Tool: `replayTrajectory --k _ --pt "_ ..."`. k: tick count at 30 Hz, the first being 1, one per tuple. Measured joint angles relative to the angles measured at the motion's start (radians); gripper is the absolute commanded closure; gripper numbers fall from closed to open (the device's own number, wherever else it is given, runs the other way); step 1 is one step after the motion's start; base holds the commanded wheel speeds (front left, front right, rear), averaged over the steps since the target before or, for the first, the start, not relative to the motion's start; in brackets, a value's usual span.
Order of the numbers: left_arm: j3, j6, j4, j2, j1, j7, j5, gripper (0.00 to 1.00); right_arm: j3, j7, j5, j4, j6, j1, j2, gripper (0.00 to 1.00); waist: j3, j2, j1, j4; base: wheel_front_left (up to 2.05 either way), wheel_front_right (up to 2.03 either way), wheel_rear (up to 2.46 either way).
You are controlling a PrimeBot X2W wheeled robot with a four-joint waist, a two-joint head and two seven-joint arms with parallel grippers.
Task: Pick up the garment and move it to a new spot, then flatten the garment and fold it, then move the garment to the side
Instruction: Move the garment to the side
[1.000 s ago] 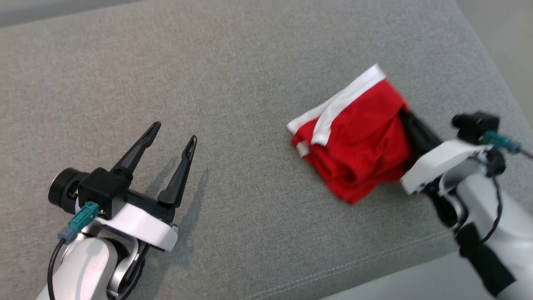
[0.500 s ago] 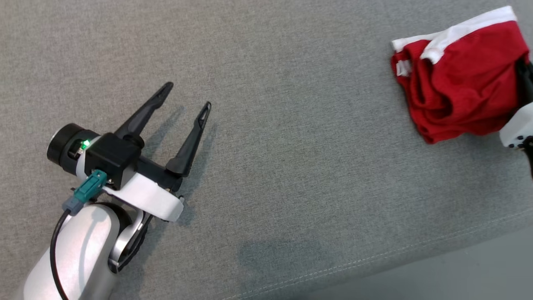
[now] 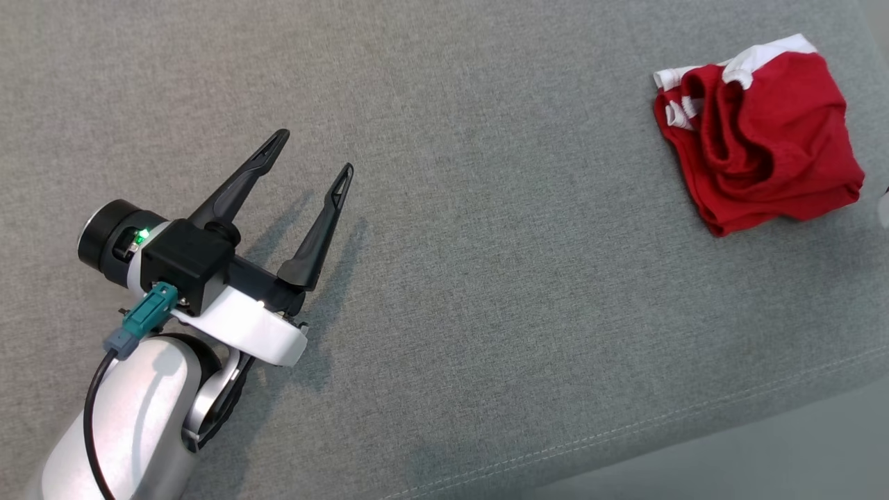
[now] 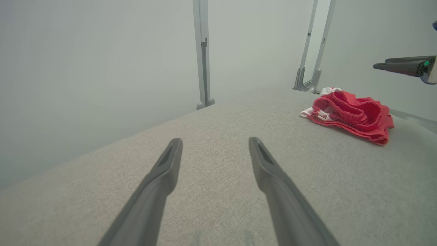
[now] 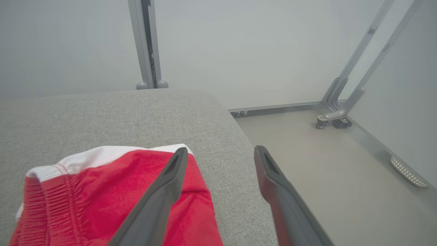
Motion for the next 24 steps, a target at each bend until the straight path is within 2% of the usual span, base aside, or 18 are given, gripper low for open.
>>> replayTrajectory --k 4,12,13,17,24 --pt "0.001 0.009 0.016 -0.008 0.021 -0.021 -0.013 0.0 -0.026 0.0 -0.025 -0.074 0.0 0.066 0.016 0.0 -0.052 0.0 0.0 0.007 0.0 0.0 0.0" --pt "0.009 0.038 0.025 -0.011 0.119 -0.046 -0.037 0.0 -0.063 -0.002 -0.079 -0.366 0.0 0.226 0.085 0.0 -0.148 0.0 0.0 0.079 0.0 0.0 0.0" --pt "0.009 0.038 0.025 -0.011 0.119 -0.046 -0.037 0.0 -0.063 -0.002 -0.079 -0.366 0.0 0.226 0.085 0.0 -0.148 0.0 0.0 0.079 0.0 0.0 0.0" --pt "0.028 0.064 0.03 -0.013 0.175 -0.065 -0.068 0.0 -0.077 -0.003 -0.104 -0.5 0.0 0.33 0.13 0.0 -0.183 0.0 0.0 0.139 0.0 0.0 0.0" --pt "0.075 0.106 0.045 -0.019 0.273 -0.1 -0.103 0.0 -0.122 0.011 -0.16 -0.654 0.0 0.496 0.194 0.0 -0.243 0.0 0.0 0.248 0.0 0.0 0.0"
